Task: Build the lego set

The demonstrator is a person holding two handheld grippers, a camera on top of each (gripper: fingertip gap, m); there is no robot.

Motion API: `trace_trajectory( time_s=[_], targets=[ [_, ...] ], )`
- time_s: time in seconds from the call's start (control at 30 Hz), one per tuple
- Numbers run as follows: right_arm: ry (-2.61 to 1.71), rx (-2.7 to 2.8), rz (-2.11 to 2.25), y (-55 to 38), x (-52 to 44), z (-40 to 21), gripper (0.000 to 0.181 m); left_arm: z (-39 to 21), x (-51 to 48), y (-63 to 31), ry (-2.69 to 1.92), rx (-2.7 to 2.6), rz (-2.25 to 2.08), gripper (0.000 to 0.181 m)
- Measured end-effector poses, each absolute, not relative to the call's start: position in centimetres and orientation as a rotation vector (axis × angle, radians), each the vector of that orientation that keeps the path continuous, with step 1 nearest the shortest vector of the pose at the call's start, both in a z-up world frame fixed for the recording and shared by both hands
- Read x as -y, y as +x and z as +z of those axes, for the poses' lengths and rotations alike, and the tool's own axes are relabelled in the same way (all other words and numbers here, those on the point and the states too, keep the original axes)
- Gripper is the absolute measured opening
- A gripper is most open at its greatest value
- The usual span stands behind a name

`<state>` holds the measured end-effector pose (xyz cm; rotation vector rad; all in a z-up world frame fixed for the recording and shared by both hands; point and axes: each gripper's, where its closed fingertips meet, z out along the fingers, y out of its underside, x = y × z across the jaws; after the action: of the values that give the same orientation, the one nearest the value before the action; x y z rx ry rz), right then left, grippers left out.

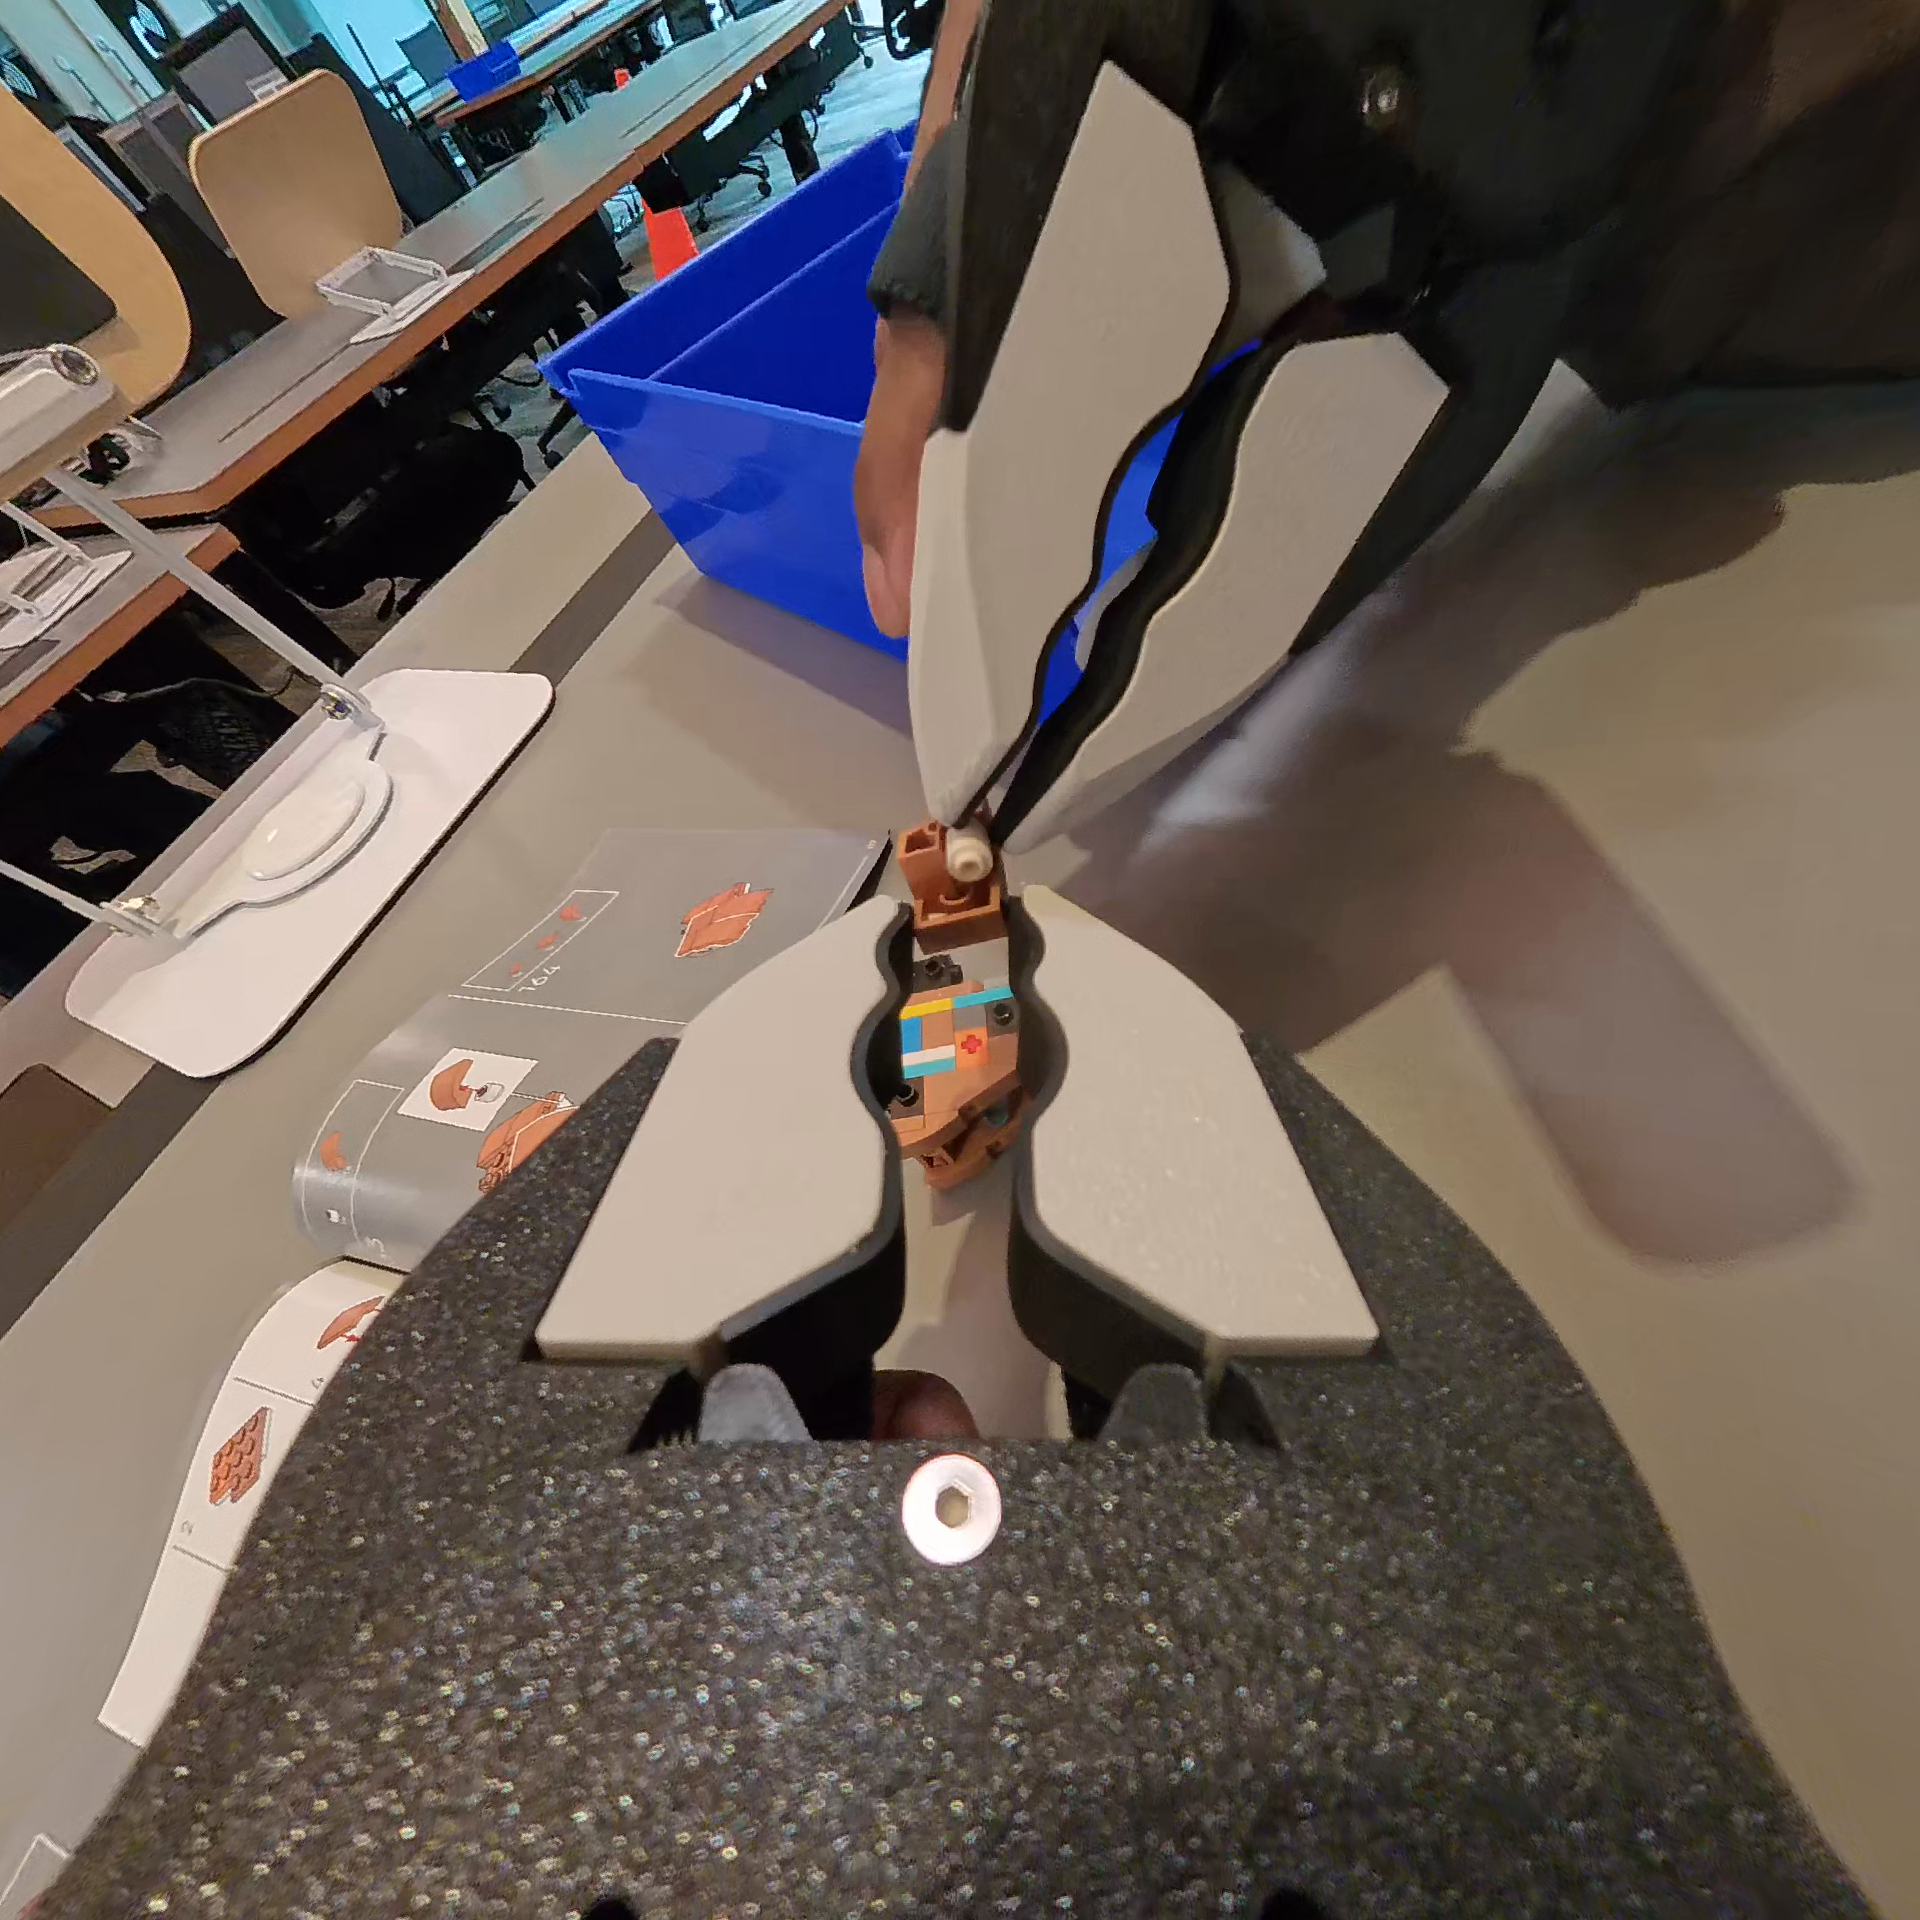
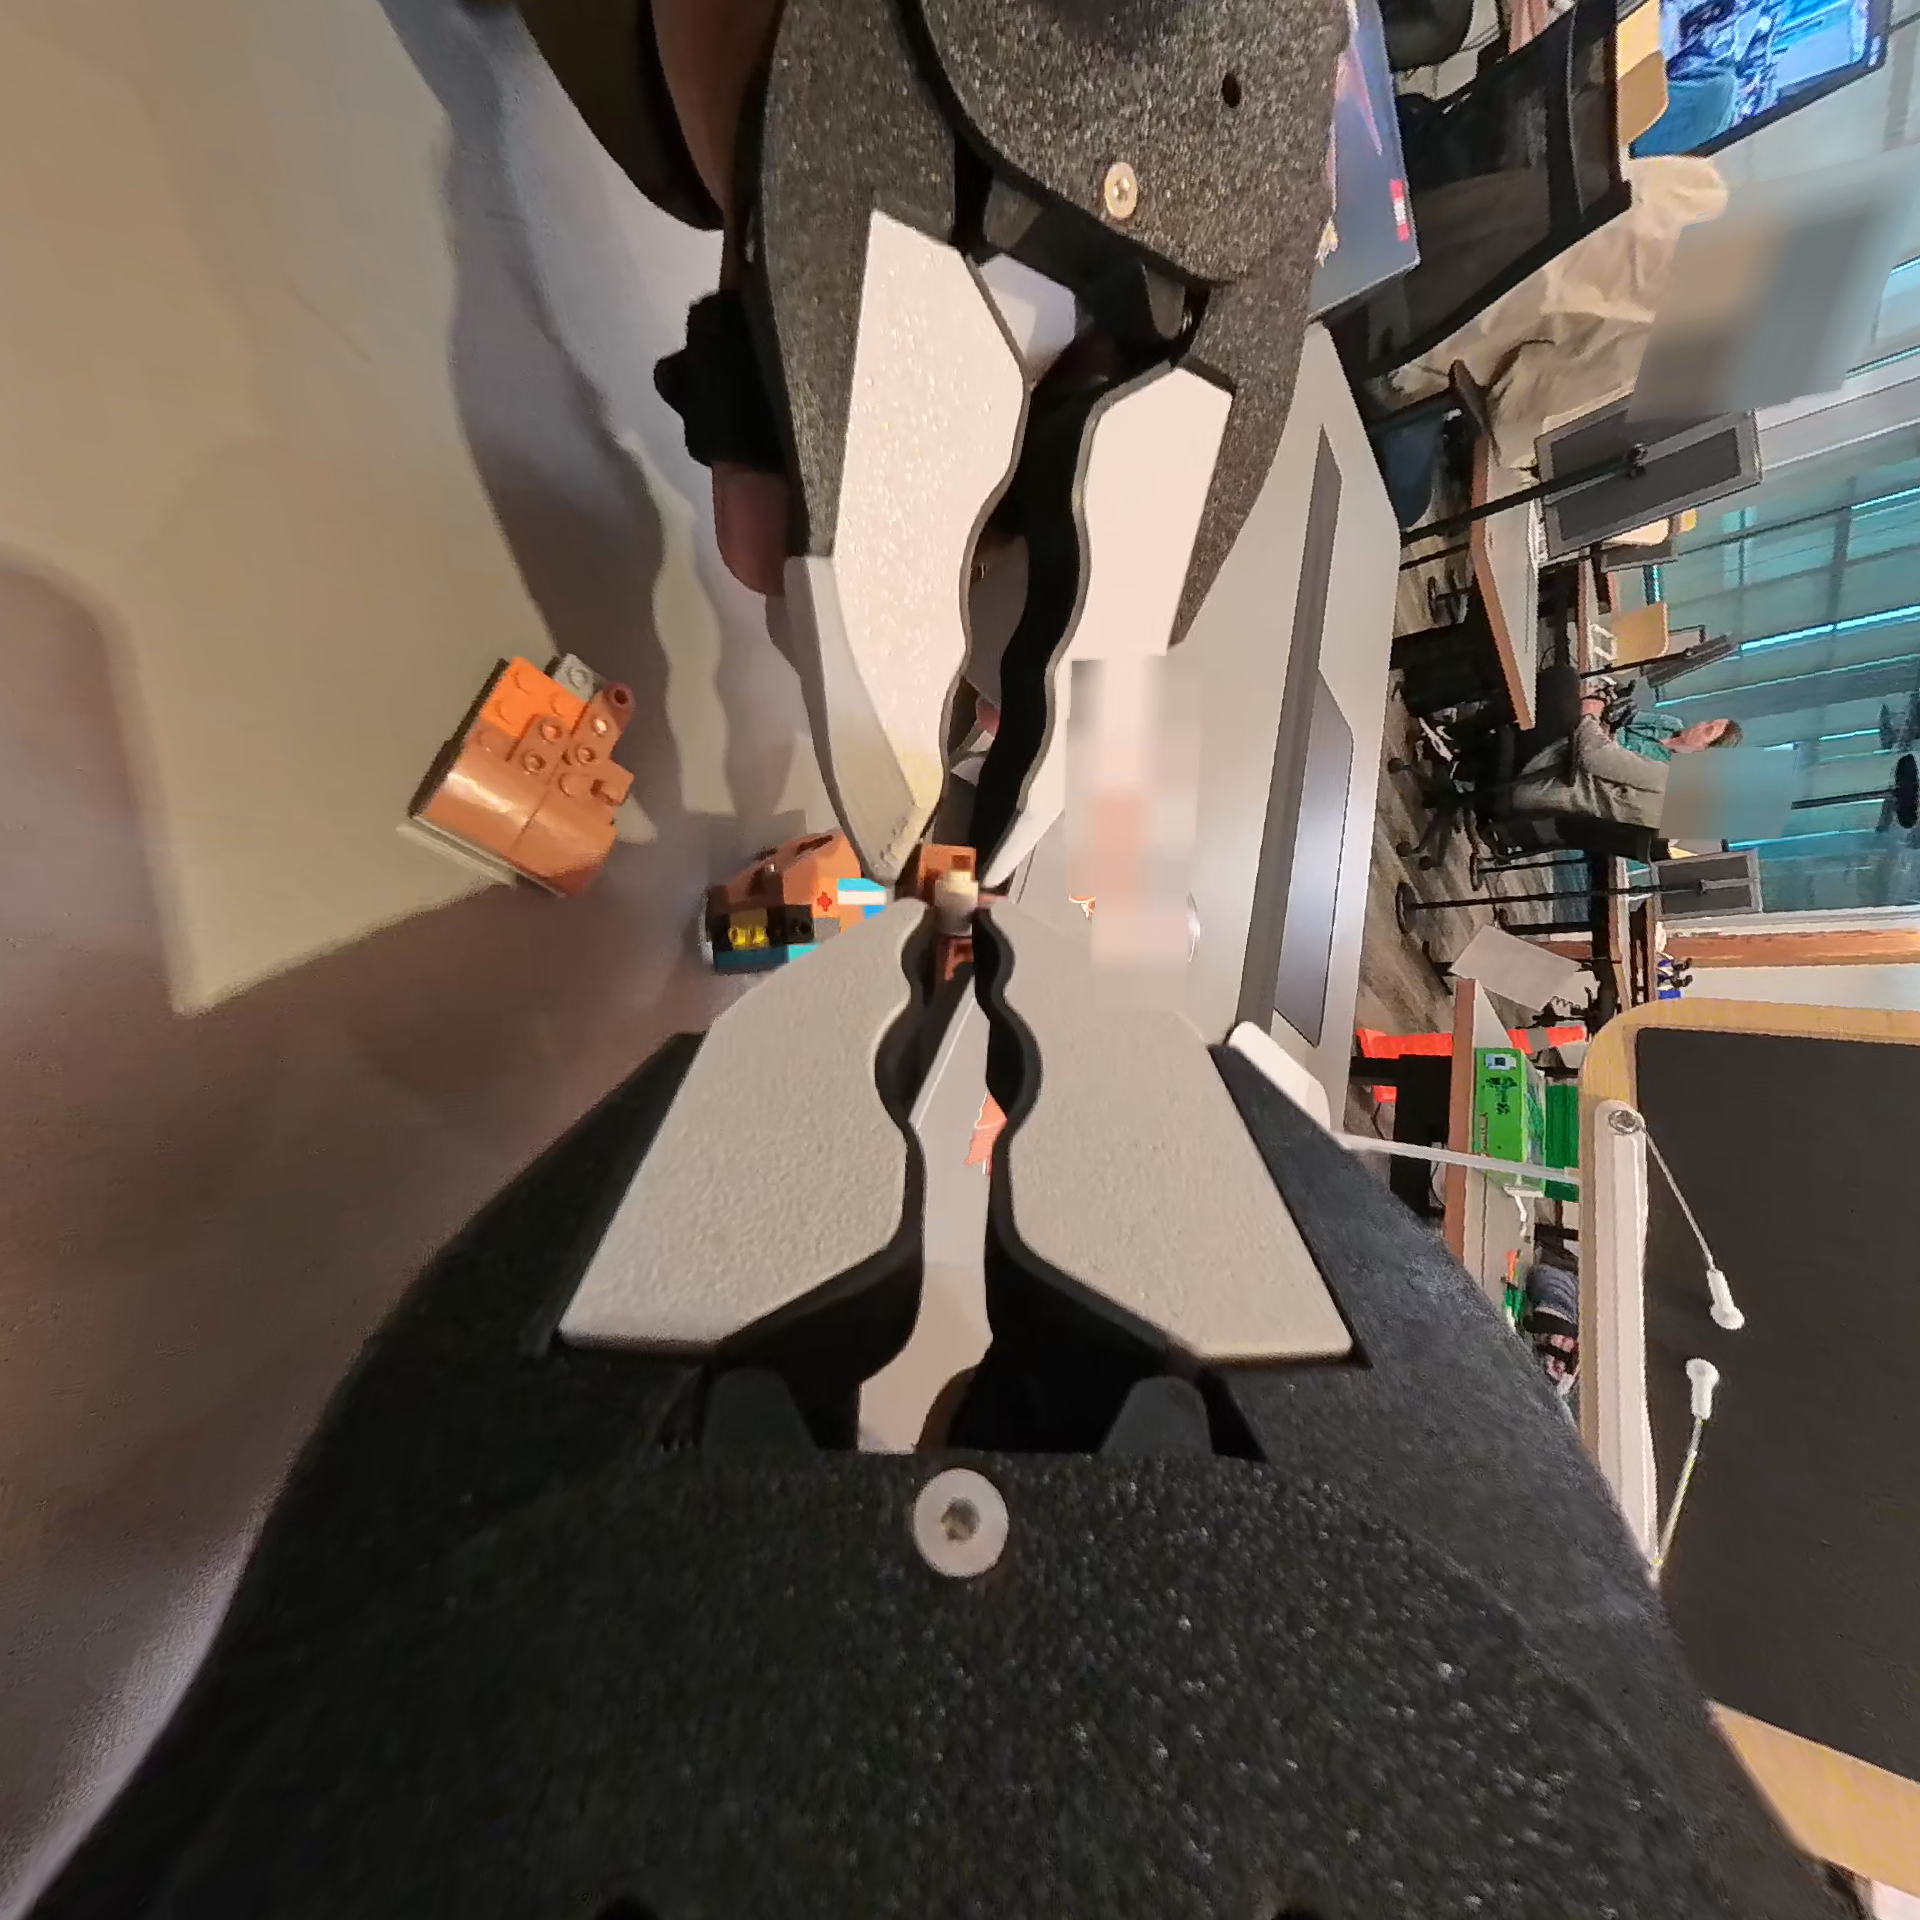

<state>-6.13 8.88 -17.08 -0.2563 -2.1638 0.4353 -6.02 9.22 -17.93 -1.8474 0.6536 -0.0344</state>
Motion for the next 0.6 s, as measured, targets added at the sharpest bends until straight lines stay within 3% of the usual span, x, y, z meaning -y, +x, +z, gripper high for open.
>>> trace_trajectory(
  time_s=[0.6],
  targets=[
    [-0.212,2.227,0.229,-5.7,-8.6,-18.3,0.004,-19.0,-9.3,-5.7,-1.909,-0.656,-0.043,0.017]
  ],
)
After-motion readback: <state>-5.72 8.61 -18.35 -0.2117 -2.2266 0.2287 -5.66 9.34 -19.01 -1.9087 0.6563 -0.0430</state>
